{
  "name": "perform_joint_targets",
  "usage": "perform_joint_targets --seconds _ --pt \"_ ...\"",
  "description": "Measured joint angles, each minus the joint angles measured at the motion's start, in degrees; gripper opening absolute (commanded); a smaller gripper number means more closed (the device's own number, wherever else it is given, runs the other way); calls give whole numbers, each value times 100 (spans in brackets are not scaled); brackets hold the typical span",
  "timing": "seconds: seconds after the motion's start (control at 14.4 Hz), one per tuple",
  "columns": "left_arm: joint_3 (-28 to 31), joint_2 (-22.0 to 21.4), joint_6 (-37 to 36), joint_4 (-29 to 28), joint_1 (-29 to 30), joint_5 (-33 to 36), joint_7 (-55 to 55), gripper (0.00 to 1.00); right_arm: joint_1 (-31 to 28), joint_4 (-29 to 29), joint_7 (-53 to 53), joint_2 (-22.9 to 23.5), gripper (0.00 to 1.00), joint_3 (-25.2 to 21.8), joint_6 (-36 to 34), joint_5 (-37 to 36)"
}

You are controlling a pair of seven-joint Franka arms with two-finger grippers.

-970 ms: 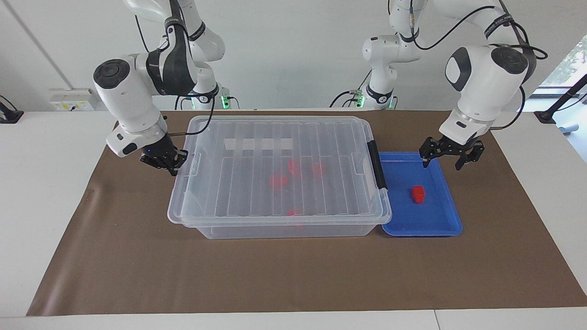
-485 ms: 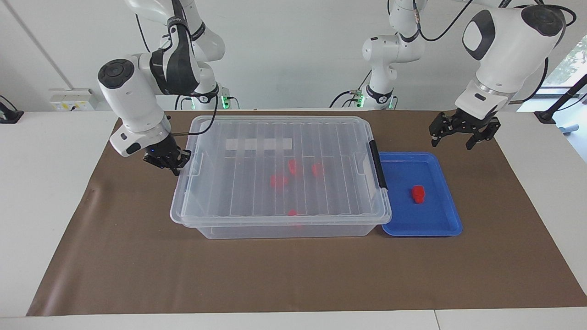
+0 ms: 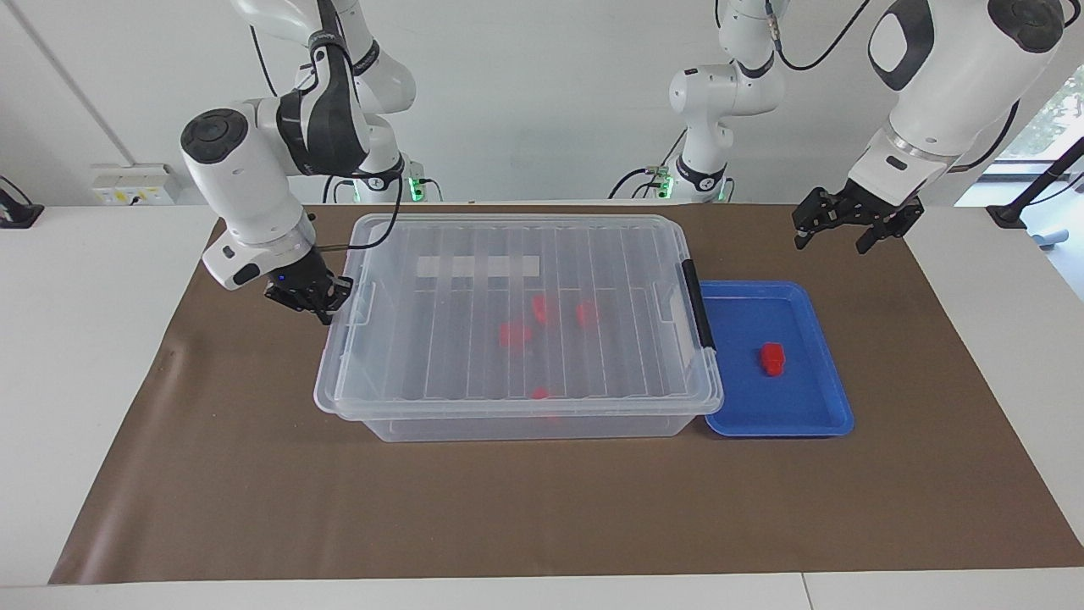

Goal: Place red block in blue tray from box

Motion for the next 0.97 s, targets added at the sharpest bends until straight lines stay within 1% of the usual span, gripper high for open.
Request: perform_joint_targets --seconds 0.28,0.69,0.76,0.83,0.97 --pt "-13 -160 42 -190 -2 0 -18 100 44 -1 73 -1 0 0 0 0" --pt "-25 -371 681 -773 -4 0 -18 100 105 -4 125 -2 0 -3 0 0" --pt "-22 -390 702 -787 -4 0 -18 100 104 0 125 -3 24 -10 -12 0" --pt "-20 -407 702 -787 -4 0 -18 100 99 15 125 -6 99 -18 -57 0" --pt "-12 -430 701 -785 -3 0 -19 100 61 141 125 -12 100 -30 -259 0"
